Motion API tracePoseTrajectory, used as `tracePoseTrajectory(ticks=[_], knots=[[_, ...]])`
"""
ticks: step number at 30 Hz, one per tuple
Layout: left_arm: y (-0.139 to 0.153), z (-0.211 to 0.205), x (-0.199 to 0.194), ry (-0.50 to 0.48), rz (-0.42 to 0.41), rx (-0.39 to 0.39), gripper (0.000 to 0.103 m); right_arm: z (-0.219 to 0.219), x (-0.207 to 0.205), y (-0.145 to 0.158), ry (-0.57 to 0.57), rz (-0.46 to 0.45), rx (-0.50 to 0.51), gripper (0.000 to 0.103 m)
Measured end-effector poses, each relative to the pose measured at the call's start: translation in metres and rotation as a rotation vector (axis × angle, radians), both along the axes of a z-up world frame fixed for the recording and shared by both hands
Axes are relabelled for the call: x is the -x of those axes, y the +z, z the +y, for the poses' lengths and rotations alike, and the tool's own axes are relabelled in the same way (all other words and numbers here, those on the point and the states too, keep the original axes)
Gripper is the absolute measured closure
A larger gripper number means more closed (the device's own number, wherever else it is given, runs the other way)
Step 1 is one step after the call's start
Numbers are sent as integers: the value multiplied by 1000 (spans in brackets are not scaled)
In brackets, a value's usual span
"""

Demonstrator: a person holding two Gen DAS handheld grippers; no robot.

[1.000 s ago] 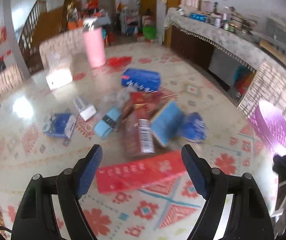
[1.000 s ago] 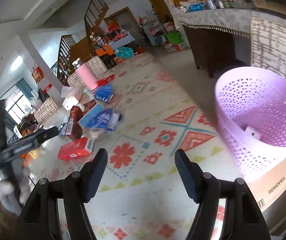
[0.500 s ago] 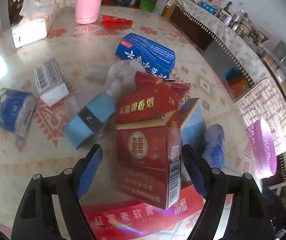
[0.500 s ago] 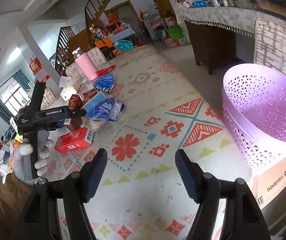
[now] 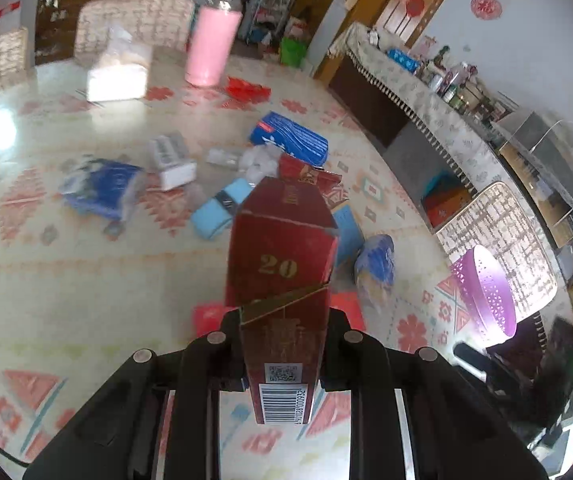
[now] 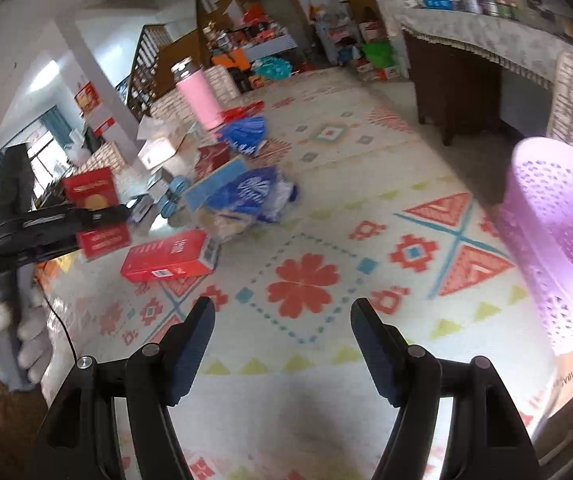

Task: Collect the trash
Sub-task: 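Grasp the blue Vinda tissue bag with the right gripper while the left holds the red box, then carry both items to the wastebasket and open both grippers over it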

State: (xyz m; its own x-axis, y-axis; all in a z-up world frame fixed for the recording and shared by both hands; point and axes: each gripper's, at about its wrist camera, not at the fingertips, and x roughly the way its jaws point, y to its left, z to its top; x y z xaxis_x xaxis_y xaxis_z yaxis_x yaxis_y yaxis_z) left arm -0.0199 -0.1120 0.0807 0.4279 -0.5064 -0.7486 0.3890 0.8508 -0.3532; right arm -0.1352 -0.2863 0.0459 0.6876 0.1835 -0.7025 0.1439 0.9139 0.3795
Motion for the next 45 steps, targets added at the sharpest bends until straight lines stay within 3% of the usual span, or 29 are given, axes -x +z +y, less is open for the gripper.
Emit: tracePoseTrajectory(ticks=[5,13,20,25,26,28,29,30,45], knots=[[5,29,29,43,-64,-26,81,6,-26,0,25,8,-58,18],[4,61,54,85,-106,-49,81,5,-90,-8,-12,67,-170,18],[6,80,61,105,-137,-99,81,13,-130,-14,-95,104,-123,16],[4,87,59,113,-145,-123,81,25,-143,-13,-129,114,-17,16],[3,88,60,113,-145,-127,81,26,-144,-13,-131,118,4,17],[1,90,59,115,-150,-136,81,28,-144,-14,-145,119,54,33],[1,90,59,115,-152,-138,81,27,-142,-14,-145,116,63,52],[0,90,59,115,-154,-138,81,27,-141,-13,-143,112,64,60],[14,95,66,126,-159,-20,81,4,-83,5,-123,5,-38,64]])
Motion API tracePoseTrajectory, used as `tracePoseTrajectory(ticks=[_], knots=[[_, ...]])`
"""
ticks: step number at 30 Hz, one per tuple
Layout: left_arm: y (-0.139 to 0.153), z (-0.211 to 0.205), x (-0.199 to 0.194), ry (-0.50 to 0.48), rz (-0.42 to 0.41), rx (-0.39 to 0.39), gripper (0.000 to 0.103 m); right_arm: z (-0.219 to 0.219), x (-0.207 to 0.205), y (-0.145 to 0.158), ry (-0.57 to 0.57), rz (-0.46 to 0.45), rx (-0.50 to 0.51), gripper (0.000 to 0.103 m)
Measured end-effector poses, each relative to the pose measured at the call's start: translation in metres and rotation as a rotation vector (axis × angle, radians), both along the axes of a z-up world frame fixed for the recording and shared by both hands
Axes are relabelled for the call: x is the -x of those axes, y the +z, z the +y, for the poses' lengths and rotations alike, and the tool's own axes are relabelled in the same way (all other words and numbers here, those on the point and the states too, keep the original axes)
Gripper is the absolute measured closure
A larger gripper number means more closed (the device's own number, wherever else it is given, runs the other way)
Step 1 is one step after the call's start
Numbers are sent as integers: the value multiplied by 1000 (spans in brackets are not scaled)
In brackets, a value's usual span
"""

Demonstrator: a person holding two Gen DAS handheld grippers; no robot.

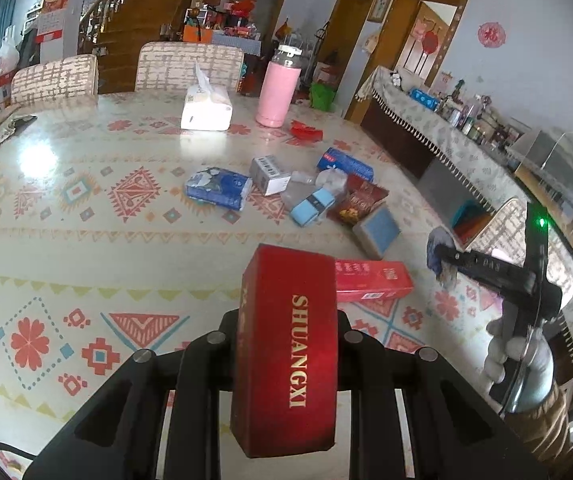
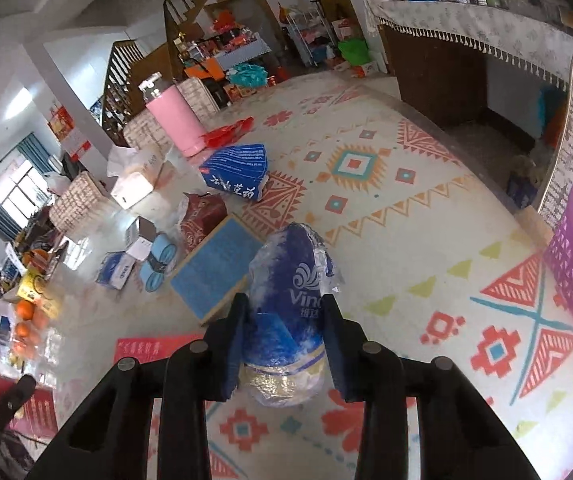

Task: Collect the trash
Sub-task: 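Carry both items to the wastebasket and open both grippers over it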

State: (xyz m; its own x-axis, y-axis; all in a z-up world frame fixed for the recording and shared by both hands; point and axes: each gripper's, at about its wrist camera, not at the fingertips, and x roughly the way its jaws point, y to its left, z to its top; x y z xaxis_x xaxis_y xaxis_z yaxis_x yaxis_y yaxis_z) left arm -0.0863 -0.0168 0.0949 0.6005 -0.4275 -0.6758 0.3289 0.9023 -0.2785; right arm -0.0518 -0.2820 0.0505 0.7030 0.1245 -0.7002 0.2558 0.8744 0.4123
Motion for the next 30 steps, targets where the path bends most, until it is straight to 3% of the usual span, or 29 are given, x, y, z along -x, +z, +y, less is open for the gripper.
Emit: tracePoseTrajectory(ticks=[15,30], knots=[[9,-71,12,-126,-1,-48,81,-38,64,17,-4,-83,-21,64],[9,-193,20,-356,26,-88,81,-149,211,43,-253,-117,64,63]])
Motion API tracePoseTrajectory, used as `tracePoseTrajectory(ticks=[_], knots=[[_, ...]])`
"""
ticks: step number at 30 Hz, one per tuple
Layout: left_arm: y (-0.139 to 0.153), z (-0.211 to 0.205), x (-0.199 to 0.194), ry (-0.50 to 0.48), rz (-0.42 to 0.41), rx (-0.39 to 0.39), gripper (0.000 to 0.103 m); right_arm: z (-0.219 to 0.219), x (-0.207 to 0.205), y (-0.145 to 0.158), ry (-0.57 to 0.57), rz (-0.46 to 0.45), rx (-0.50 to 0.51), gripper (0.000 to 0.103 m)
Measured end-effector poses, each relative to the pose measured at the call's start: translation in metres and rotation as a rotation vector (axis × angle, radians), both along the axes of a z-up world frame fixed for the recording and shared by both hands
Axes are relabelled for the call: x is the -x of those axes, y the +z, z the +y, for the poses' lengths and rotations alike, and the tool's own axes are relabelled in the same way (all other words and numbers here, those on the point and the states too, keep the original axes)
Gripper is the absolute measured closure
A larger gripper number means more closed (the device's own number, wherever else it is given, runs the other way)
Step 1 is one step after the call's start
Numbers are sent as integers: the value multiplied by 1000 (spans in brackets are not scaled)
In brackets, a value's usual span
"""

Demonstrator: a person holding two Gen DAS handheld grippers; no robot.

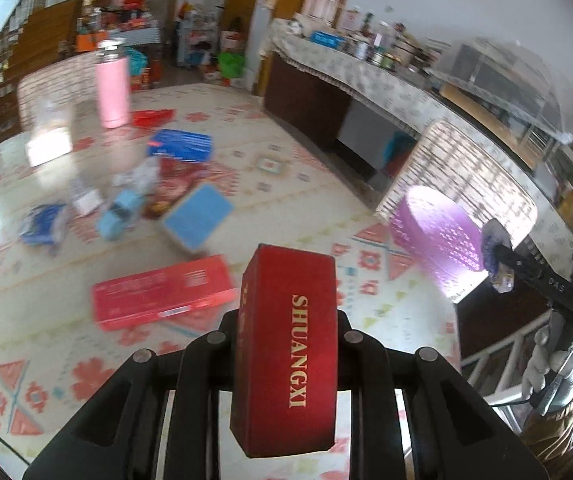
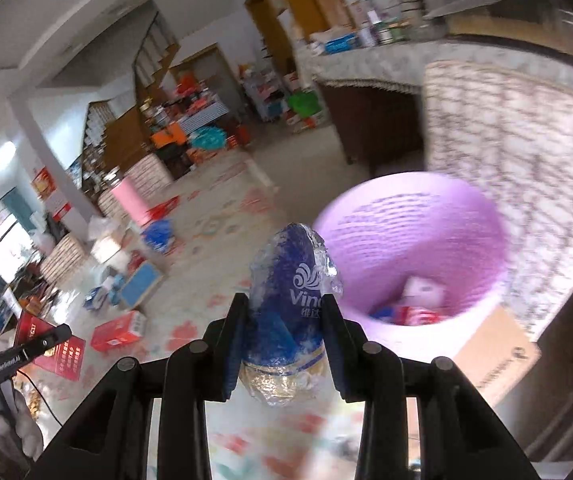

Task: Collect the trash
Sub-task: 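Carry both items to the wastebasket and open both grippers over it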

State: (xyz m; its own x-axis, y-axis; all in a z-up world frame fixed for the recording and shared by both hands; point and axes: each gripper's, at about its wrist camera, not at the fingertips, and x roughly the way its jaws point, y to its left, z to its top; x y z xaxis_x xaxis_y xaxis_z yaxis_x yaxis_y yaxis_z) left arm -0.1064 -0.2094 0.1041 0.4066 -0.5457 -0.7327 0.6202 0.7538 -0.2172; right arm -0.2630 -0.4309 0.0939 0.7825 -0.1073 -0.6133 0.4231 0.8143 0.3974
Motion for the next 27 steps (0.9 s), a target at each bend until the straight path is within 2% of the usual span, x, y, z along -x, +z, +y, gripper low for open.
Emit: tracePoseTrajectory(ticks=[5,15,18,22,27], knots=[[-5,-41,7,-67,18,-16,81,-34,42,1,-87,18,30,63],[-10,-86,17,-109,26,-52,81,-78,77,-20,-134,29,-10,63],[-9,-94,15,-109,26,-56,81,-84,75,-25,-126,23,-23,63],[-1,-111,10,-123,41,-23,81,-91,62,-28,-109,6,-45,63],[16,-154,6,-190,41,28,81,-98,40,-22,-83,-36,-57,63]])
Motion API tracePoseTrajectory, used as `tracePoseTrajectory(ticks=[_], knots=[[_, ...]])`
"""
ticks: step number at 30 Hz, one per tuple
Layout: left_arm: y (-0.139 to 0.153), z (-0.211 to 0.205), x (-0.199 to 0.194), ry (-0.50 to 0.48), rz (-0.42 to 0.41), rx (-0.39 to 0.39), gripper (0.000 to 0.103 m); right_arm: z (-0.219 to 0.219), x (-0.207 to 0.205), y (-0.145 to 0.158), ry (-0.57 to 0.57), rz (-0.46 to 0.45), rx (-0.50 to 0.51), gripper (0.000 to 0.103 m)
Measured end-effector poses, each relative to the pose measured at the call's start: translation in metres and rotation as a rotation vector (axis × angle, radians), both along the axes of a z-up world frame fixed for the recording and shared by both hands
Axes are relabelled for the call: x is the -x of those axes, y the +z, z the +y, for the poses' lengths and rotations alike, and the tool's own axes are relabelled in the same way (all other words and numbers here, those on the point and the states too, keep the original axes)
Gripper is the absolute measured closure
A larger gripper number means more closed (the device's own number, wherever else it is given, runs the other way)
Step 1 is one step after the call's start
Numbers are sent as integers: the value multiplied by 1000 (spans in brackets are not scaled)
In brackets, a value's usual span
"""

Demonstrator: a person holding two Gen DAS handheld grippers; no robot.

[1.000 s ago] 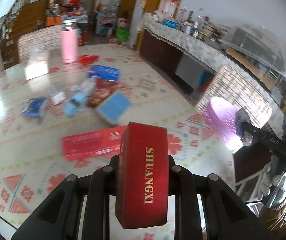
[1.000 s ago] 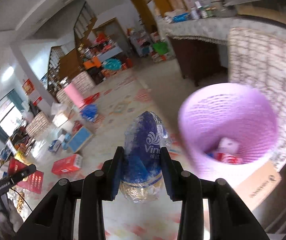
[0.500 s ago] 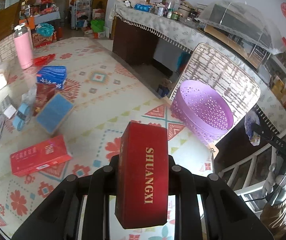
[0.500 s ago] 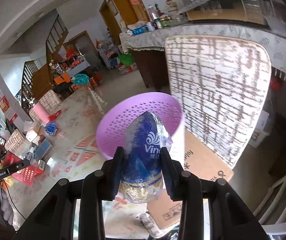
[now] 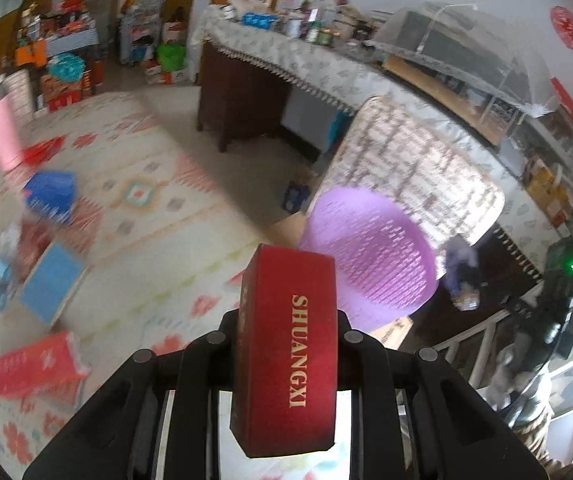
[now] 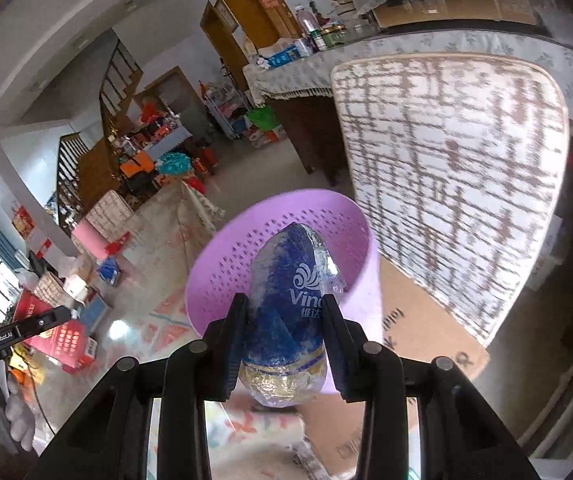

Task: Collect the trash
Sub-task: 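Carry both items to the wastebasket and open both grippers over it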

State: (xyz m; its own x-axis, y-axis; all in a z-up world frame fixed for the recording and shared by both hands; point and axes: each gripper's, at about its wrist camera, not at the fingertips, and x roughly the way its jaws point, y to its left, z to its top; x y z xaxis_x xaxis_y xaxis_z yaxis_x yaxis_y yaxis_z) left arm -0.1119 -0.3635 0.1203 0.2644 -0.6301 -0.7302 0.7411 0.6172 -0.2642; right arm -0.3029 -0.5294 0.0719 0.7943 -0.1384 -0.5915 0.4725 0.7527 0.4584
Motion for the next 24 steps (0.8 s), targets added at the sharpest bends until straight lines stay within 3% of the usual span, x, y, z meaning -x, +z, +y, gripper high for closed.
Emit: tracePoseTrajectory(ticks=[9,11,12,17,24], knots=[[7,-103,-13,-144,56,61,77,-17,-45,-5,3,-19,-10,60],[3,-119,-14,-162,61,55,45,-22,-53,-8,-8,-9,-7,57],[2,-123,-13,-150,38,48,38,-24,-55,-10,-16,-2,-11,54],[3,-112,-9,-113,-35,19,27,-21,-58,-12,-11,-4,-17,42],[-3,-64,-22,-28,-40,-14,26,-2,-69,-18,39,19,-22,39]])
